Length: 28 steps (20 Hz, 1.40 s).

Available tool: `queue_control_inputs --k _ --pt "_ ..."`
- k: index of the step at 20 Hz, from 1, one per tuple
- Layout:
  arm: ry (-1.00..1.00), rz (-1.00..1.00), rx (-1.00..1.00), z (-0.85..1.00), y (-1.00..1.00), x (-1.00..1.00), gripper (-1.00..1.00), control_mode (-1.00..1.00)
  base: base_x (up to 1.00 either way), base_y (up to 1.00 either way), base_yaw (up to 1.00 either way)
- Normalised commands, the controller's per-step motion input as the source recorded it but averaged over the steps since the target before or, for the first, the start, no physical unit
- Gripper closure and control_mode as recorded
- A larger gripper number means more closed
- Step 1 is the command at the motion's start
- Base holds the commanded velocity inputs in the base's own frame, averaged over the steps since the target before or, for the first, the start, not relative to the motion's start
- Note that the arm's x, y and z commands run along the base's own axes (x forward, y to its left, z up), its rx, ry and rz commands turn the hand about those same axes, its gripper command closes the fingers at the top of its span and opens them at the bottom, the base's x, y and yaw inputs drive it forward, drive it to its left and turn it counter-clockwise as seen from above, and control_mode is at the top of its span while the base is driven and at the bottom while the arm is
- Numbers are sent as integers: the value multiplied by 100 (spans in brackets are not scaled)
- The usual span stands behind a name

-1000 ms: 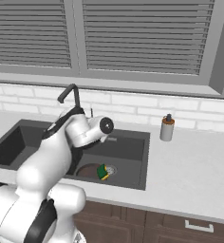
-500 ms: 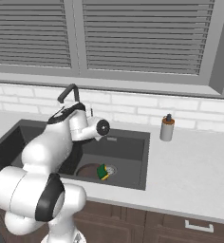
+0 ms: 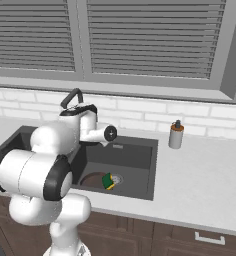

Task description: Pick the pan and sponge and place them into the sink. Then turn on the water.

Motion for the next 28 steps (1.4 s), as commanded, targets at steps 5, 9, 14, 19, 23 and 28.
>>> queue_control_inputs --k 5,9,14,19,23,28 --pt "0 -1 0 -10 0 30 -100 -100 0 0 0" --pt "0 0 0 -10 1 22 -100 -100 0 0 0" --pt "0 0 0 -12 4 18 -100 -100 0 0 0" --pt "0 0 0 -6 1 22 -100 -100 0 0 0" --pt "0 0 0 -5 1 28 -100 -100 0 0 0" --pt "0 0 0 -16 3 26 -100 -100 0 0 0"
